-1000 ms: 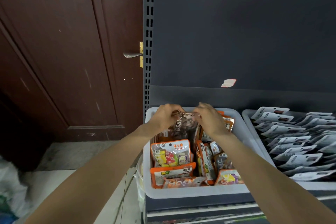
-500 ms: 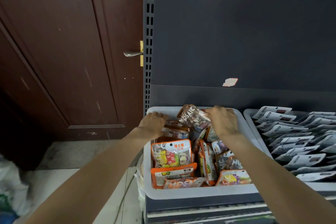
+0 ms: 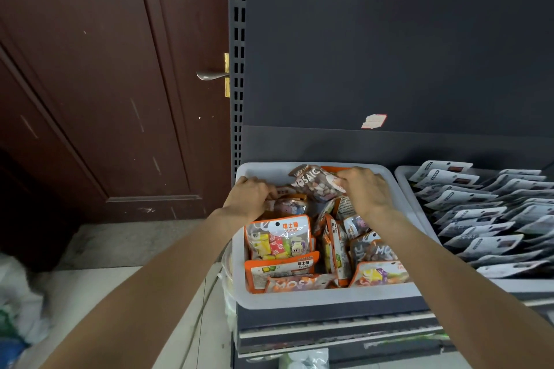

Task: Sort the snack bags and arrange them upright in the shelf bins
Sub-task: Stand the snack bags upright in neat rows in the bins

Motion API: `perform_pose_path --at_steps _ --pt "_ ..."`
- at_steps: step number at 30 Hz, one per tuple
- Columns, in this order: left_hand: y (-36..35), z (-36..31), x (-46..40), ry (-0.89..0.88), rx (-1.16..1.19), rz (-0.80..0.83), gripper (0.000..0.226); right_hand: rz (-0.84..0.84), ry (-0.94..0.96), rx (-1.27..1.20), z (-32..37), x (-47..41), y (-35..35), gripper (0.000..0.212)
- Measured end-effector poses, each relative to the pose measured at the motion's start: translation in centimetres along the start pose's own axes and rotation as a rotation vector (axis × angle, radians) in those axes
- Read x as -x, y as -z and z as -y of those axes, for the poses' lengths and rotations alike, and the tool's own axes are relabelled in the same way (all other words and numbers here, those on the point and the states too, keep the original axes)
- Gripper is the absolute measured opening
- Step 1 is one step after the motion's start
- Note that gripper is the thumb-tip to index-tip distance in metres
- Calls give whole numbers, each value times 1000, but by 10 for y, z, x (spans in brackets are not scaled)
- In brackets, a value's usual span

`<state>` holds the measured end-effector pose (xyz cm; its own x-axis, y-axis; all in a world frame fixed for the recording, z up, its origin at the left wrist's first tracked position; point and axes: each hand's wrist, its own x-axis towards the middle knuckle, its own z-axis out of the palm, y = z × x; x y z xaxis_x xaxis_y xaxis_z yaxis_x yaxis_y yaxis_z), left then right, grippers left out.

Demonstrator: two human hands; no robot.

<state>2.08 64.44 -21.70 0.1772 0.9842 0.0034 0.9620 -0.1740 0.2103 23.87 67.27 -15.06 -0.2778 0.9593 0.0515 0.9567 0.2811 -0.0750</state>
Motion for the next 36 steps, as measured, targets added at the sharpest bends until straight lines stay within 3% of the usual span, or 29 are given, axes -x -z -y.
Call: perform_pose_path --at_steps 9,13,19,24,31,36 --pt "15 -11 27 155 494 -17 14 -26 39 -111 -8 -7 1 23" --pt "18 -22 41 293 518 -67 12 3 92 -346 -6 -8 -1 23" --pt "16 -43 65 292 559 -106 11 -14 194 -418 -3 -16 -10 21" --pt "16 -52 74 395 568 -102 20 28 276 -434 1 -22 -19 21" --pt "23 -59 53 524 523 -305 12 30 341 -417 1 -21 -27 21" --pt "24 -74 16 517 694 -369 15 53 348 -495 -9 -23 -27 22"
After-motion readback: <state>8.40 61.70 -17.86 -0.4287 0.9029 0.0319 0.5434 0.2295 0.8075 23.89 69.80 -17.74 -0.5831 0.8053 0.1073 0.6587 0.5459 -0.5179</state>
